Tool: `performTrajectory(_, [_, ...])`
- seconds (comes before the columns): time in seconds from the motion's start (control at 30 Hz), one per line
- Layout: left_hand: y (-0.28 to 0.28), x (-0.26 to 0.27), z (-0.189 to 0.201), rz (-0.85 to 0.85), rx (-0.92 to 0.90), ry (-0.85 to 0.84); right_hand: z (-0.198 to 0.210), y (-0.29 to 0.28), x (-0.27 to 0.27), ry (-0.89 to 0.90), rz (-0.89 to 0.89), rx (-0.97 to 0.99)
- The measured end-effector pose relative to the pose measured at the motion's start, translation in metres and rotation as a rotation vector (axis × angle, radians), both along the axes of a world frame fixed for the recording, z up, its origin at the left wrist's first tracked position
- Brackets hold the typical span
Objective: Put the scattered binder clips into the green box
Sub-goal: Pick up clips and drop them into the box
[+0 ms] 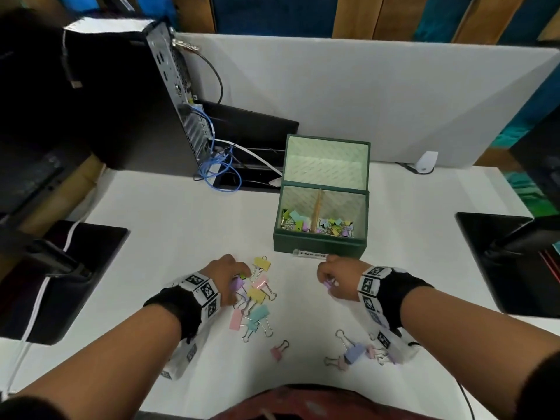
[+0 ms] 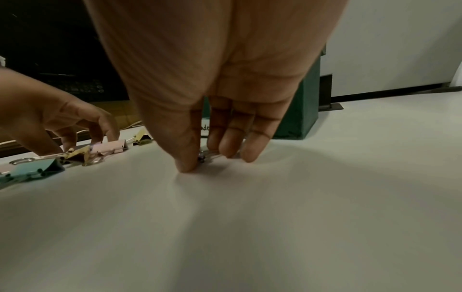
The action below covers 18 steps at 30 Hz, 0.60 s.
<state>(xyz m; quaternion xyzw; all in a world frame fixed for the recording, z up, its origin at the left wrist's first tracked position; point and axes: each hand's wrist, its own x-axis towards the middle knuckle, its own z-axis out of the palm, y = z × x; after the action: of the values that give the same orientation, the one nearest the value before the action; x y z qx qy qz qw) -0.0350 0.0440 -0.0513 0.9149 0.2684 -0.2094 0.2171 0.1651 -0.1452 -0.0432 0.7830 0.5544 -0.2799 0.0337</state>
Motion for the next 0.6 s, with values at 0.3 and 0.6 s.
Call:
performTrajectory(0.3, [-0.002, 0.0, 0.005, 0.018, -0.05, -0.021, 0.006, -0.011, 0.002, 0.025, -0.066, 0.044])
performTrajectory(0.6, [0.012, 0.002, 0.016, 0.083, -0.156, -0.195, 0.033, 0.003, 0.007, 0.265, -0.365, 0.24])
